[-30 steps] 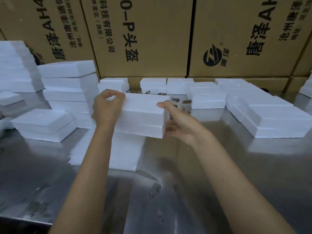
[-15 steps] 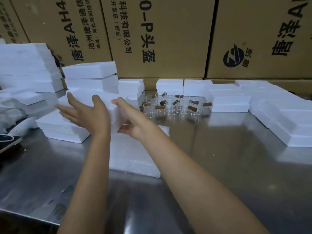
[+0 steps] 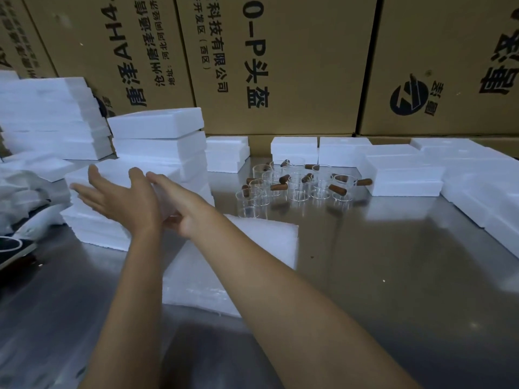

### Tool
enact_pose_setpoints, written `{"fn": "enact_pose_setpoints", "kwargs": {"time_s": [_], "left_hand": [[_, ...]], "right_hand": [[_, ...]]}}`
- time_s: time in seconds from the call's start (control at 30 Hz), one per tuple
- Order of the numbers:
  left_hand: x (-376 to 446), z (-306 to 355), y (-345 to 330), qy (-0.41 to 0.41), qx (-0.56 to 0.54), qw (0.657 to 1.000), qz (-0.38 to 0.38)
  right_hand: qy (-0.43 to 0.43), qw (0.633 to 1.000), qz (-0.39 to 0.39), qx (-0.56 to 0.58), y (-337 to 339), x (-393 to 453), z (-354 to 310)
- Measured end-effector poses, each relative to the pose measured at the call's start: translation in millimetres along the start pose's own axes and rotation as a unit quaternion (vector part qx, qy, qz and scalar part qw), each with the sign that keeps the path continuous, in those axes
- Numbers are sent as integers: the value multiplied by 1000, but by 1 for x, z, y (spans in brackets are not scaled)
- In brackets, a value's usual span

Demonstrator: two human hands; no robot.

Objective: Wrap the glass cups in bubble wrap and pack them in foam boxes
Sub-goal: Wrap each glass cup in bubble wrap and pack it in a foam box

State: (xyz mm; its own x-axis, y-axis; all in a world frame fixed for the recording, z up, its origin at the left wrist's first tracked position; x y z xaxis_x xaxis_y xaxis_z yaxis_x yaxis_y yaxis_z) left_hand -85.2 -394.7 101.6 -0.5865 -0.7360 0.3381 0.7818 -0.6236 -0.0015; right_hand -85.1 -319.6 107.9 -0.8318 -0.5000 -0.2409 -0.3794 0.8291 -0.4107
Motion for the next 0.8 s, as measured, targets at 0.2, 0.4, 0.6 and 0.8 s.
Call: {"fn": "enact_pose_setpoints", "kwargs": {"time_s": [0.2, 0.4, 0.6, 0.8], "left_hand": [[19, -12, -3, -13, -11, 1000, 6], [21, -20, 0, -15, 0, 1000, 19], [7, -14, 0, -16, 38, 999, 32], [-21, 2, -4, -68, 100, 992, 27]], "right_hand": [[-20, 998, -7, -55, -5, 11, 0], [-43, 994, -13, -97, -5, 10, 3], [-40, 993, -21, -108, -5, 0, -1], [-45, 995, -14, -87, 6, -18, -2]]}}
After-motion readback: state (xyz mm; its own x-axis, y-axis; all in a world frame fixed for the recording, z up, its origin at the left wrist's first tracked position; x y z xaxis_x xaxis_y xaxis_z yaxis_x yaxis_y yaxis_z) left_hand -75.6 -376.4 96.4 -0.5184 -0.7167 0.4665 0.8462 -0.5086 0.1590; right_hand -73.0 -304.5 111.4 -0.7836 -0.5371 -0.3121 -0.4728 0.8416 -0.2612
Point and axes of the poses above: each hand's wrist, its own x-axis towards the middle knuckle, its own y-axis out of the back of the hand, z = x × y, the point moved 1 cm from there along x, towards the middle knuckle, and after that the axes turned 9 degrees about -z, right-handed, at the moved point
